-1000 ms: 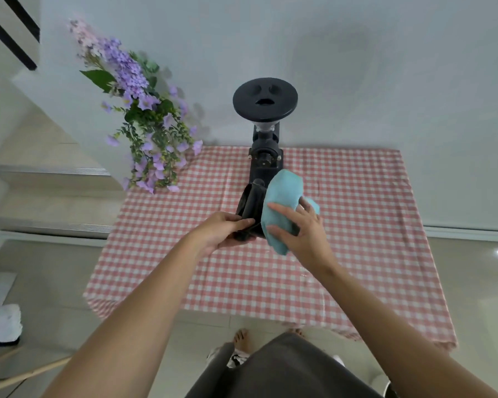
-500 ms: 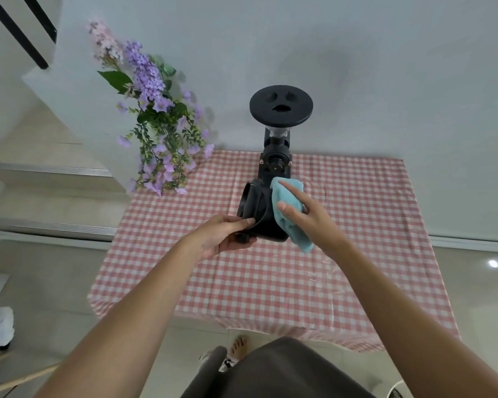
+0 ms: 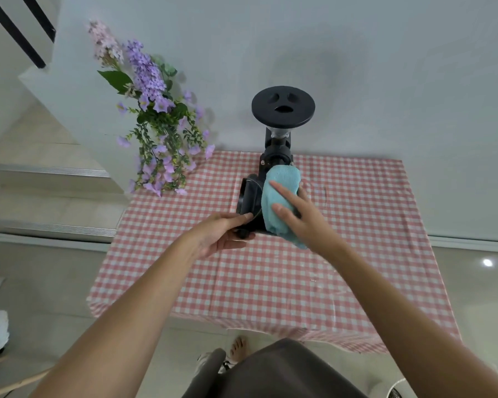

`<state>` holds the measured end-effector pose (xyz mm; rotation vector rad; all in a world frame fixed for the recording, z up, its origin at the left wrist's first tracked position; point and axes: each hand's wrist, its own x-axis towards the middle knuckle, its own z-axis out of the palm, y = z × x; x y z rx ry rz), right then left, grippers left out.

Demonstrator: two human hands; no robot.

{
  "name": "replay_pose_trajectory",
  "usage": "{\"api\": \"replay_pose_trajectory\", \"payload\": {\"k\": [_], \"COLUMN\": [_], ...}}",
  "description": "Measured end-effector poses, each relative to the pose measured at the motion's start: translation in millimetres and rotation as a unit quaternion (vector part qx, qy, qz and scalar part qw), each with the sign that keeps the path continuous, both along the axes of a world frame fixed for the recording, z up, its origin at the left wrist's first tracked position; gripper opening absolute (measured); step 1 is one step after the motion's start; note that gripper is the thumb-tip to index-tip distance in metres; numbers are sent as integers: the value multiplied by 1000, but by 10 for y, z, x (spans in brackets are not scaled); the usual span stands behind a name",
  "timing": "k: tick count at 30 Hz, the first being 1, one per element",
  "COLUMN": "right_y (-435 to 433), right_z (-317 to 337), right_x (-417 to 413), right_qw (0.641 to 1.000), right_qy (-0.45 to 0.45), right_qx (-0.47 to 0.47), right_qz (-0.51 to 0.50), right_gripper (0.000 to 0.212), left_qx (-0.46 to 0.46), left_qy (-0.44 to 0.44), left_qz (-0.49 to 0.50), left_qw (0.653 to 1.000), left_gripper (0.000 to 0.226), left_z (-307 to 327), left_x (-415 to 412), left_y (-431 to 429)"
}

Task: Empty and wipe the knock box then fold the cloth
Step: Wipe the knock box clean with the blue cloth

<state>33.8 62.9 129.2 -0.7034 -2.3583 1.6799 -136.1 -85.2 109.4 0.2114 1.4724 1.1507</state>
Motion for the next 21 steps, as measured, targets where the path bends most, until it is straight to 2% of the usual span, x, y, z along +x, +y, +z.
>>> {"api": "replay_pose_trajectory", "payload": {"k": [3, 5, 7, 9, 12, 14, 16, 18, 19, 21], "right_y": [252, 371, 426, 378, 127, -147, -371, -448, -433, -323], "right_z": [146, 180, 188, 164, 75, -31, -171, -331, -363, -297], "right_x": [-60, -52, -71, -144, -216, -169, -74, 31, 70, 103], "right_qw": [983, 956, 945, 958, 993, 990, 978, 970, 973, 992], "right_qy": [-72, -124, -158, -152, -110, -65, -15, 10, 24, 36], "right_qx": [-171, -266, -285, -243, -19, 117, 207, 239, 226, 107], "right_qz": [-4, 2, 4, -13, -35, -38, -35, -35, -37, -63], "right_gripper": [38, 50, 65, 62, 56, 64, 70, 71, 69, 66], "left_qx": [10, 20, 26, 29, 34, 38, 30, 18, 14, 5], "left_qy": [35, 52, 54, 40, 6, -31, -48, -45, -37, -5], "left_qz": [-60, -96, -100, -68, 3, 52, 75, 73, 62, 25], "left_qw": [998, 994, 993, 996, 999, 997, 996, 996, 997, 1000], "left_gripper": [17, 16, 17, 23, 29, 31, 27, 27, 28, 29], "left_z": [7, 7, -7, -32, -74, -80, -68, -50, -49, -31], "left_x": [-50, -56, -39, -13, 28, 52, 67, 74, 66, 35], "left_y": [-58, -79, -76, -49, 8, 43, 74, 86, 86, 73]}}
